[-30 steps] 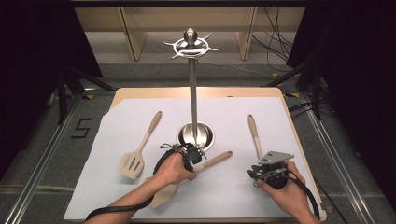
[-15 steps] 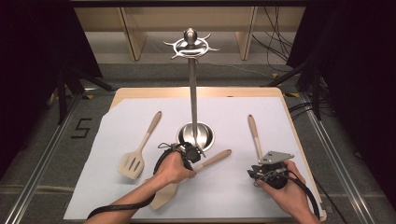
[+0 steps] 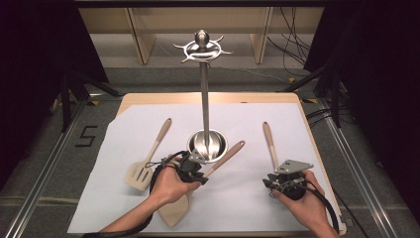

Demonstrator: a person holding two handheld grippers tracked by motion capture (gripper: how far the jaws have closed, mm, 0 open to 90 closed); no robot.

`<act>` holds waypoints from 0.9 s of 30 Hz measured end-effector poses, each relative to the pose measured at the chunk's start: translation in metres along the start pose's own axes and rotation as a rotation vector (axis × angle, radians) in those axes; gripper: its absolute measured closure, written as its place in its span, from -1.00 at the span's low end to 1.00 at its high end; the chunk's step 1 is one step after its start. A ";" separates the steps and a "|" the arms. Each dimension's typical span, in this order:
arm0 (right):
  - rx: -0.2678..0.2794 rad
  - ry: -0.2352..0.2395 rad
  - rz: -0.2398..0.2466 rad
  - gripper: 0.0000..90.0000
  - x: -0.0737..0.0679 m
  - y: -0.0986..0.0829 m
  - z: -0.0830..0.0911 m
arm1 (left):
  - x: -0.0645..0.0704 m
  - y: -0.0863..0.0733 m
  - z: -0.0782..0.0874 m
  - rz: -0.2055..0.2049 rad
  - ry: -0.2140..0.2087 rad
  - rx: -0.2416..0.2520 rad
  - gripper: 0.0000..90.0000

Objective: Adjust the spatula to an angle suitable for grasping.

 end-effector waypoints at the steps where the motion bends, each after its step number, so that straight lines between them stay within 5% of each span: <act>1: -0.003 0.003 -0.018 0.58 -0.001 0.000 0.001 | 0.000 0.000 0.000 0.000 0.000 0.000 0.73; 2: 0.003 0.003 -0.023 0.58 -0.001 0.000 0.001 | -0.001 0.000 0.006 -0.027 0.022 0.034 0.73; 8: 0.013 0.001 -0.007 0.58 0.001 0.000 0.000 | 0.000 -0.001 0.020 0.011 0.011 0.162 0.73; 14: 0.017 -0.004 -0.005 0.57 0.001 0.000 0.000 | 0.000 -0.004 0.030 0.006 0.025 0.228 0.73; 15: 0.019 -0.004 -0.004 0.57 0.001 0.000 0.000 | 0.000 -0.005 0.033 0.012 0.017 0.276 0.73; 25: 0.026 -0.012 -0.013 0.56 0.002 0.001 0.001 | -0.005 -0.019 0.053 0.024 0.049 0.381 0.73; 27: 0.026 -0.016 -0.012 0.56 0.001 0.001 0.002 | -0.005 -0.023 0.057 0.056 0.062 0.402 0.73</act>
Point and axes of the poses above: each handheld gripper's, and its own axes: z roughly backward along the jaws, y roughly out of its top, x roughly to its right, the point moved 3 cm from there along -z, roughly forward along the jaws, and after that the axes turned 4 degrees about -z, right-handed, at the moved point
